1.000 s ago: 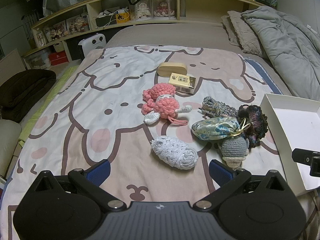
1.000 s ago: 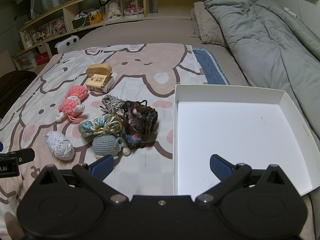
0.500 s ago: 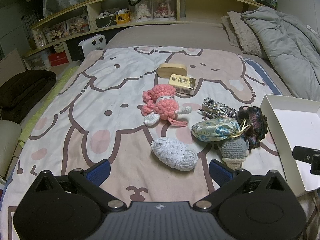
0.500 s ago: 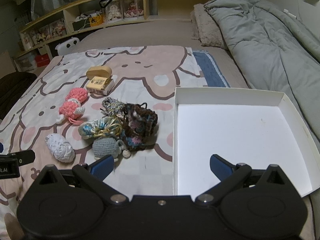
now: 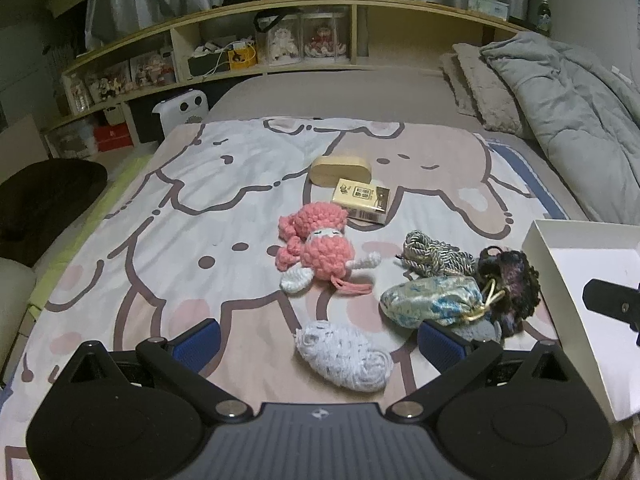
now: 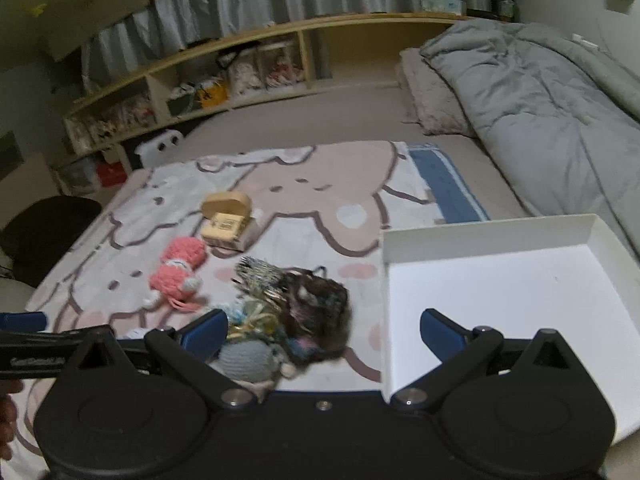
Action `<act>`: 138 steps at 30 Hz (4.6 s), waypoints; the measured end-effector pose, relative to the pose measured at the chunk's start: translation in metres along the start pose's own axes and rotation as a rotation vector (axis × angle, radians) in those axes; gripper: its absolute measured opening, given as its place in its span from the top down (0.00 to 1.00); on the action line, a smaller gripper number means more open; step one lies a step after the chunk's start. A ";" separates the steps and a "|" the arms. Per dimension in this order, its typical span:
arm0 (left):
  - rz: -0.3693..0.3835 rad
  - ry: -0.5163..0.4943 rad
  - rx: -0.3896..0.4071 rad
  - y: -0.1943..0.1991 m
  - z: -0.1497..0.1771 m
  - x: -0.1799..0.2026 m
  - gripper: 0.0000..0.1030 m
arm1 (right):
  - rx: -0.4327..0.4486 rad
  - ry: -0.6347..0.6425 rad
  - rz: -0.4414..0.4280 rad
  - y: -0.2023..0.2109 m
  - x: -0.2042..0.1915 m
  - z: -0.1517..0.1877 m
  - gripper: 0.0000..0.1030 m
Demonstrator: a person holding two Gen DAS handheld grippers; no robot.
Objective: Organize objects
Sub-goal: 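Grasp the white crocheted oval with the left tool while the right tool grasps the grey crocheted ball, then carry the white oval and grey ball into the white tray with both tools, then open both tools to release the items in the tray and withdraw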
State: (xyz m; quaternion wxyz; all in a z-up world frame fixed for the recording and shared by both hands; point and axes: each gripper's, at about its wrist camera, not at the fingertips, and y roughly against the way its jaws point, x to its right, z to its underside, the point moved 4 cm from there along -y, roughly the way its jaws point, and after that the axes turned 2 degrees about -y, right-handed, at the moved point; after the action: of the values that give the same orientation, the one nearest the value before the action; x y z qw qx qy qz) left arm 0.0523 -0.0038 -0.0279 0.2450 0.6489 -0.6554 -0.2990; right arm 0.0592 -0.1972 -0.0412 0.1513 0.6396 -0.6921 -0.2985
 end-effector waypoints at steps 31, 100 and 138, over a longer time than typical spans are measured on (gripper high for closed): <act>0.332 -0.471 -0.126 -0.068 0.013 0.007 0.00 | -0.144 0.126 -0.163 -0.075 -0.041 0.042 0.29; 0.413 -0.219 0.121 -0.043 -0.096 0.171 0.25 | 0.074 -0.311 0.093 -0.031 0.142 -0.083 0.53; 0.398 -0.182 -0.031 -0.089 -0.075 0.246 0.06 | -0.065 -0.326 0.237 -0.056 0.208 -0.054 0.32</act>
State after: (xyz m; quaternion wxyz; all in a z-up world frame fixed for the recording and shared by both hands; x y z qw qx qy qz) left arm 0.1590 -0.2528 -0.0552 0.2489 0.4730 -0.7855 -0.3120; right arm 0.1077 -0.4127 -0.0690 0.0919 0.4917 -0.7676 -0.4006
